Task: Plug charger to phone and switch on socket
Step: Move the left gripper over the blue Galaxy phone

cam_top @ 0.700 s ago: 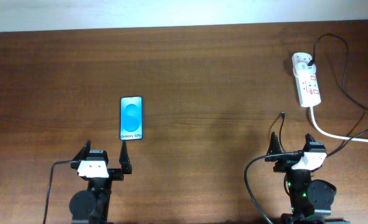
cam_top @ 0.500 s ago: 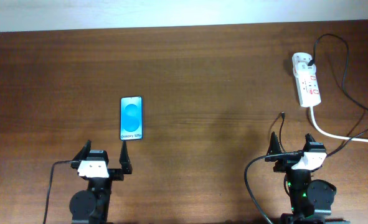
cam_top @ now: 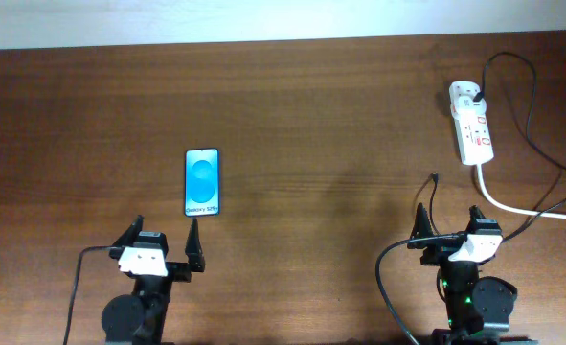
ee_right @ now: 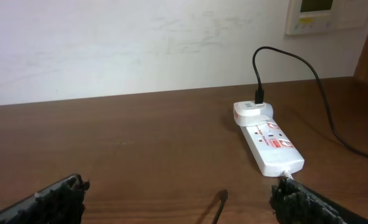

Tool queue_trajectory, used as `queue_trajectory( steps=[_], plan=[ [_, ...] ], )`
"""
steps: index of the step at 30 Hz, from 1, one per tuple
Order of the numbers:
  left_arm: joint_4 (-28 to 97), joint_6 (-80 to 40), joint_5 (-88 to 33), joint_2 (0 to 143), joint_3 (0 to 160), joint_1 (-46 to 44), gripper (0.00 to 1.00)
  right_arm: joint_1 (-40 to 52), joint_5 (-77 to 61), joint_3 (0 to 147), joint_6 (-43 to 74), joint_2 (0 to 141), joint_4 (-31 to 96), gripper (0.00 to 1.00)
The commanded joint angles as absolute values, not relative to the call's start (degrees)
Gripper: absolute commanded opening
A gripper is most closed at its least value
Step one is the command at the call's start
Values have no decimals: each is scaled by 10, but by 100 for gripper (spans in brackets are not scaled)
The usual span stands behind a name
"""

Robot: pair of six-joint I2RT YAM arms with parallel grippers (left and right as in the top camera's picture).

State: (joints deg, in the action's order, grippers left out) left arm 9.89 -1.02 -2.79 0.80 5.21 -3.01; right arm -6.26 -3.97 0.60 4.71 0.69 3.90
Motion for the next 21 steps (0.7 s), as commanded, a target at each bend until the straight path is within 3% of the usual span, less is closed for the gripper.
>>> queue_trajectory(
  steps=[1,10,21],
  plan=[
    [99,1,-37,4,65,-33,99,-61,-39,3,49,7,43,98],
    [102,1,-37,4,65,-33,99,-61,-39,3,49,7,43,98],
    [194,1,-37,4,65,-33,99,-61,-39,3,49,7,43,98]
  ],
)
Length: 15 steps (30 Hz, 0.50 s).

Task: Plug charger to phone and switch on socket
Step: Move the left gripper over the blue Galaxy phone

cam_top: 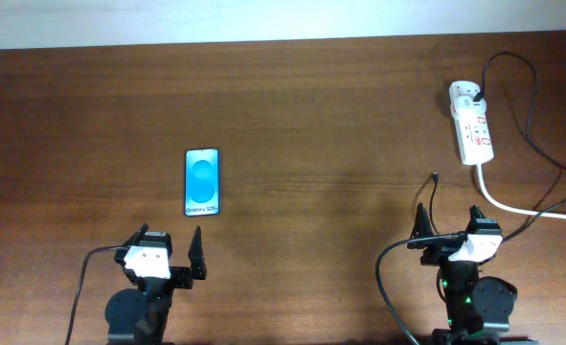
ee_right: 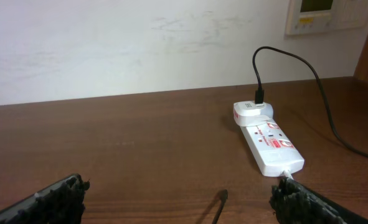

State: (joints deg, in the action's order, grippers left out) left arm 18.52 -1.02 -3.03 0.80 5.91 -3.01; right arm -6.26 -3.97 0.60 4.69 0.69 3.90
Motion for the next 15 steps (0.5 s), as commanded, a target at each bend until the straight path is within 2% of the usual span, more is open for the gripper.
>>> queue_trajectory(
  steps=[1,8,15],
  plan=[
    [195,1,-37,4,65,-33,99,-61,-39,3,49,7,43,98],
    [194,-23,-82,4,79,-33,99,-61,-39,3,49,7,43,98],
    [210,-23,-82,61,186,-33,99,-61,-39,3,49,7,43,98]
  ],
)
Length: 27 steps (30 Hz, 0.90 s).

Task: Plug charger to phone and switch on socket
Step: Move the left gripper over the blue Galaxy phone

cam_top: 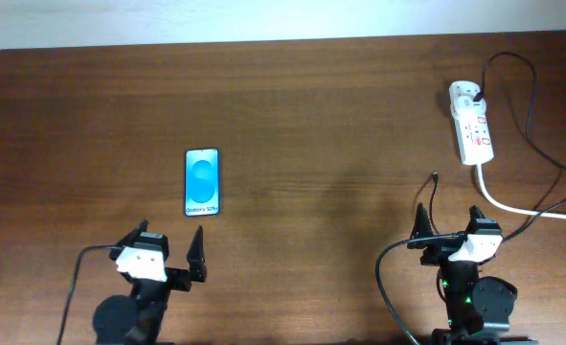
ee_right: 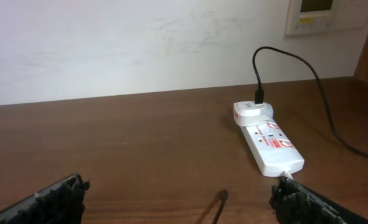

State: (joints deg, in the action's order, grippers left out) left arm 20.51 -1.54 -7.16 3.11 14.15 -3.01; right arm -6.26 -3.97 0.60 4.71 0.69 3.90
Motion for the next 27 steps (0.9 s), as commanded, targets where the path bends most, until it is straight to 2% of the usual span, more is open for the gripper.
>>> queue_trajectory(
  steps=[1,7,13,18,22,27],
  plan=[
    [213,-23,-82,77,203,-33,99,-61,-39,3,49,7,43,98],
    [232,-23,-82,167,294,-33,99,-61,-39,3,49,7,43,98],
    [311,-23,-82,289,414,-33,99,-61,-39,3,49,7,43,98],
    [431,-16,-84,465,586,-33,99,-61,-39,3,49,7,43,98],
    [515,36,-84,618,729,-33,99,-61,-39,3,49,7,43,98],
    [526,35,-124,745,754,-33,99,-61,-39,3,49,7,43,98]
  ],
)
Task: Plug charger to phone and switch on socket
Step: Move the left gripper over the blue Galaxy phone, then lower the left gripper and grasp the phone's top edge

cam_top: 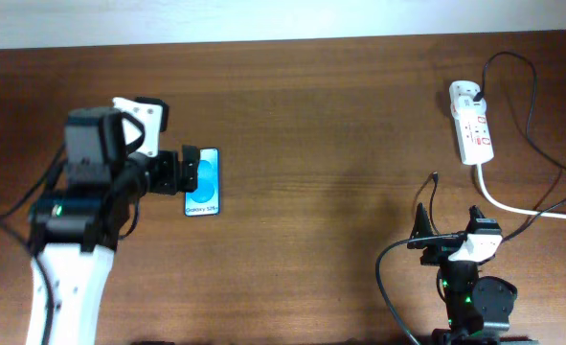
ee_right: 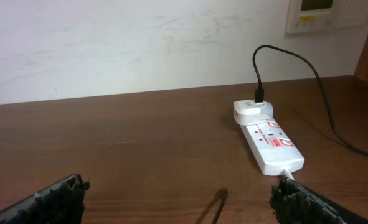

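The phone [cam_top: 204,182] lies face up on the wooden table, its screen lit blue. My left gripper [cam_top: 179,172] hovers at the phone's left edge with its fingers apart, nothing held. The black charger cable ends in a free tip [cam_top: 435,177] lying on the table, which shows low in the right wrist view [ee_right: 220,200]. My right gripper [cam_top: 447,230] [ee_right: 177,205] stands open just behind that tip, one finger on each side. The white power strip [cam_top: 474,125] [ee_right: 269,143] lies at the far right with the charger adapter [cam_top: 464,93] [ee_right: 252,112] plugged into its far end.
A white mains lead [cam_top: 512,206] runs from the strip off the right edge. The black cable [cam_top: 541,144] loops along the right side of the table. A wall panel [ee_right: 324,12] hangs behind the table.
My left arm has moved from the table's front edge up to the phone, and its gripper now sits at the phone's left edge. The right arm, cable and strip have not moved.
At all three earlier moments both grippers stood open near the front edge, the left one shifting only slightly in pose. The phone, cable tip and strip stayed put. Now the left gripper is out at the phone while the right one remains where it was.
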Tool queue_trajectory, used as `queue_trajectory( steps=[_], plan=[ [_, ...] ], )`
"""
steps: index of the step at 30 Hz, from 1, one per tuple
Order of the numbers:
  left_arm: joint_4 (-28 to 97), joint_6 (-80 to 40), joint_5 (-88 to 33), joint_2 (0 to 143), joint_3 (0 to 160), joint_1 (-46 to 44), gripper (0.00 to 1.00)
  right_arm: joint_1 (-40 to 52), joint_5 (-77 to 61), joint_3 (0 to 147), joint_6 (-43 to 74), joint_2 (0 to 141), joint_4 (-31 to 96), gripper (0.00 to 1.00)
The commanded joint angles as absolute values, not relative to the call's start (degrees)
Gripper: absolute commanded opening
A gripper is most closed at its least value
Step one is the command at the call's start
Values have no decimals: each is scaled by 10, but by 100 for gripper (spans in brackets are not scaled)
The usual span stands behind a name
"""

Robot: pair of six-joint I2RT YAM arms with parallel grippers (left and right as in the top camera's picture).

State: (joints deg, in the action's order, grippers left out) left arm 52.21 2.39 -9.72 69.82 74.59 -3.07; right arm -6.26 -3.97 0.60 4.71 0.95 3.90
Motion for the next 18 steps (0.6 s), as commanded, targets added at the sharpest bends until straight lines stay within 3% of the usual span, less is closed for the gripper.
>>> queue_trajectory(
  steps=[1,11,18],
  plan=[
    [525,35,-125,764,754,-33,99,-61,-39,3,49,7,43,98],
    [514,32,-108,1006,754,-33,99,-61,-39,3,49,7,43,98],
    [475,-1,-55,1065,754,-33,99,-61,-39,3,49,7,43,99]
  ],
)
